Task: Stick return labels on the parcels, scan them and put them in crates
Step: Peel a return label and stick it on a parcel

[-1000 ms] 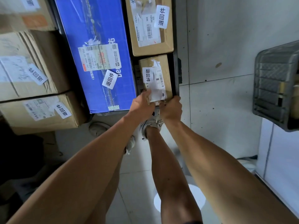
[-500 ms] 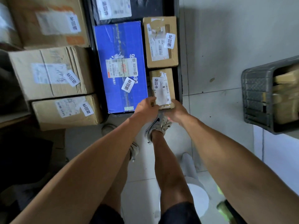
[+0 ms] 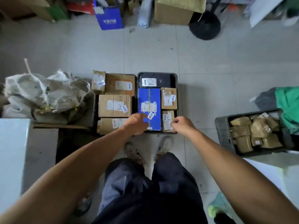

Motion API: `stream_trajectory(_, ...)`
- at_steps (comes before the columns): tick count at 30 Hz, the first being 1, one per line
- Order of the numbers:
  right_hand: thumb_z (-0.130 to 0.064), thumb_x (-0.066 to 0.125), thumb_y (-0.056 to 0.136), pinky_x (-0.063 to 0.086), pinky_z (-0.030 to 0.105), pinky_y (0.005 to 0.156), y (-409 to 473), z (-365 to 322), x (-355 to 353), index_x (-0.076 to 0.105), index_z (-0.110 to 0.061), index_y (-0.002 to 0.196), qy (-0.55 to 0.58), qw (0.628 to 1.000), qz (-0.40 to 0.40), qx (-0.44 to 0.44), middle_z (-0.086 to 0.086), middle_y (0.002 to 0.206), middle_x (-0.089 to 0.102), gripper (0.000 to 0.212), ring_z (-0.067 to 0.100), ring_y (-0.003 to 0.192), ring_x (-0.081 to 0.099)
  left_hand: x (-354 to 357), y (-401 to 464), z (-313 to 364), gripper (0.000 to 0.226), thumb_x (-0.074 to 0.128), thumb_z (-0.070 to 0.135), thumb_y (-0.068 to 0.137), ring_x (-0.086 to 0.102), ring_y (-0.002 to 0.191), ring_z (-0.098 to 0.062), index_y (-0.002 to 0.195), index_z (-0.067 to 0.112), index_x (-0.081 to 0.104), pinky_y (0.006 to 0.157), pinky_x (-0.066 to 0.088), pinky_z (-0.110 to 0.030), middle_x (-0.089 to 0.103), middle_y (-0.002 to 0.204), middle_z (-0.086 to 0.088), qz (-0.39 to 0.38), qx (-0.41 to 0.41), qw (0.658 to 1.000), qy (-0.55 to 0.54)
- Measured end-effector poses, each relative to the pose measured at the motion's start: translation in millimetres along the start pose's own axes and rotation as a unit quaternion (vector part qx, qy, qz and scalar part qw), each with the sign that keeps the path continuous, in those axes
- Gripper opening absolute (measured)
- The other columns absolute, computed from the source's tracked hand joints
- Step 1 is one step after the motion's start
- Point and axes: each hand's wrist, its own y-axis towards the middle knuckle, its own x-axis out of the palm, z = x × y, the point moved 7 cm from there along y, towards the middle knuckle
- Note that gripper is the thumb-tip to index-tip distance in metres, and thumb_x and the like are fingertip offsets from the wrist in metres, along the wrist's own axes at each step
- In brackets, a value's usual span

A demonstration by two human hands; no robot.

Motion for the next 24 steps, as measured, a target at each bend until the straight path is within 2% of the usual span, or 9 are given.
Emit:
stream_trajectory(2, -0.022, 0.055, 0.091, 0.037, 0.03, 0.064, -24.8, -42.5, -12.5, 0.06, -0.013, 0.082, -0.086, 0.995, 0.005, -0.052, 0.007, 0.08, 0.057, 0.014, 0.024, 0.075, 0.053, -38.3, -40.3, -15.4, 0.048, 0.057, 0.026, 0.094, 0.06, 0.118, -0.023, 0.142, 0.024, 0.052, 0.087, 0.05, -0.031, 0.057, 0.14, -0.003, 0.054, -0.008, 0.998, 0.038)
stream_trajectory(3, -0.022, 0.054, 0.089, 0.035, 0.03, 0.061, -33.7, -64.5, -16.2, 0.056, -0.016, 0.078, -0.14, 0.987, 0.015, -0.075, 0.004, 0.076, 0.052, 0.012, 0.024, 0.073, 0.051, -56.6, -59.9, -25.6, 0.048, 0.058, 0.025, 0.092, 0.059, 0.118, -0.024, 0.14, 0.023, 0.054, 0.088, 0.051, -0.033, 0.058, 0.138, -0.003, 0.082, -0.019, 0.995, 0.06)
stream_trajectory(6, -0.022, 0.055, 0.084, 0.039, 0.026, 0.057, -45.8, -134.9, -8.5, 0.048, -0.015, 0.071, -0.294, 0.942, 0.032, -0.16, 0.004, 0.073, 0.053, 0.016, 0.029, 0.081, 0.064, -102.9, -118.0, -63.6, 0.044, 0.056, 0.026, 0.091, 0.054, 0.122, -0.027, 0.134, 0.019, 0.057, 0.099, 0.046, -0.039, 0.057, 0.134, -0.006, 0.173, -0.073, 0.975, 0.115)
stream_trajectory(8, -0.025, 0.057, 0.087, 0.05, 0.03, 0.075, -64.3, -191.7, 6.9, 0.058, -0.016, 0.085, -0.388, 0.892, 0.045, -0.229, 0.008, 0.096, 0.066, 0.009, 0.033, 0.107, 0.064, -126.1, -160.1, -94.4, 0.038, 0.054, 0.028, 0.091, 0.054, 0.121, -0.026, 0.127, 0.02, 0.061, 0.099, 0.042, -0.039, 0.059, 0.13, -0.005, 0.241, -0.131, 0.952, 0.137)
stream_trajectory(9, -0.027, 0.057, 0.089, 0.051, 0.034, 0.088, -77.1, -219.8, 17.0, 0.065, -0.017, 0.1, -0.427, 0.864, 0.055, -0.261, 0.01, 0.11, 0.068, 0.017, 0.033, 0.116, 0.061, -133.7, -184.6, -111.2, 0.036, 0.054, 0.03, 0.09, 0.055, 0.119, -0.026, 0.124, 0.021, 0.062, 0.098, 0.042, -0.038, 0.061, 0.127, -0.005, 0.276, -0.161, 0.937, 0.14)
stream_trajectory(11, -0.028, 0.057, 0.091, 0.048, 0.037, 0.097, -114.1, -272.5, 46.9, 0.066, -0.015, 0.118, -0.503, 0.793, 0.07, -0.336, 0.012, 0.125, 0.066, 0.031, 0.033, 0.121, 0.059, -136.8, -241.4, -145.4, 0.035, 0.055, 0.032, 0.089, 0.057, 0.116, -0.028, 0.12, 0.019, 0.065, 0.095, 0.044, -0.038, 0.063, 0.124, -0.006, 0.329, -0.227, 0.909, 0.118)
stream_trajectory(14, -0.029, 0.056, 0.092, 0.046, 0.037, 0.097, -182.3, -334.3, 116.2, 0.064, -0.015, 0.123, -0.554, 0.703, 0.069, -0.44, 0.012, 0.129, 0.063, 0.035, 0.033, 0.123, 0.057, -111.9, -335.9, -201.2, 0.035, 0.056, 0.028, 0.088, 0.055, 0.117, -0.03, 0.12, 0.016, 0.063, 0.094, 0.042, -0.038, 0.061, 0.123, -0.007, 0.353, -0.343, 0.868, 0.069)
stream_trajectory(17, -0.031, 0.057, 0.092, 0.046, 0.039, 0.095, -246.5, -366.3, 183.1, 0.061, -0.013, 0.123, -0.558, 0.639, 0.034, -0.528, 0.012, 0.128, 0.062, 0.037, 0.035, 0.122, 0.055, -73.8, -412.9, -240.1, 0.035, 0.055, 0.029, 0.089, 0.052, 0.121, -0.031, 0.12, 0.013, 0.061, 0.097, 0.041, -0.04, 0.059, 0.126, -0.009, 0.368, -0.423, 0.828, 0.013)
stream_trajectory(24, -0.033, 0.054, 0.094, 0.043, 0.037, 0.08, -445.9, -341.7, 389.2, 0.06, -0.015, 0.126, -0.58, 0.438, -0.047, -0.685, 0.009, 0.124, 0.063, 0.038, 0.032, 0.118, 0.054, 84.5, -611.0, -298.6, 0.036, 0.053, 0.031, 0.093, 0.056, 0.116, -0.031, 0.122, 0.012, 0.062, 0.09, 0.046, -0.04, 0.06, 0.125, -0.01, 0.395, -0.602, 0.684, -0.119)
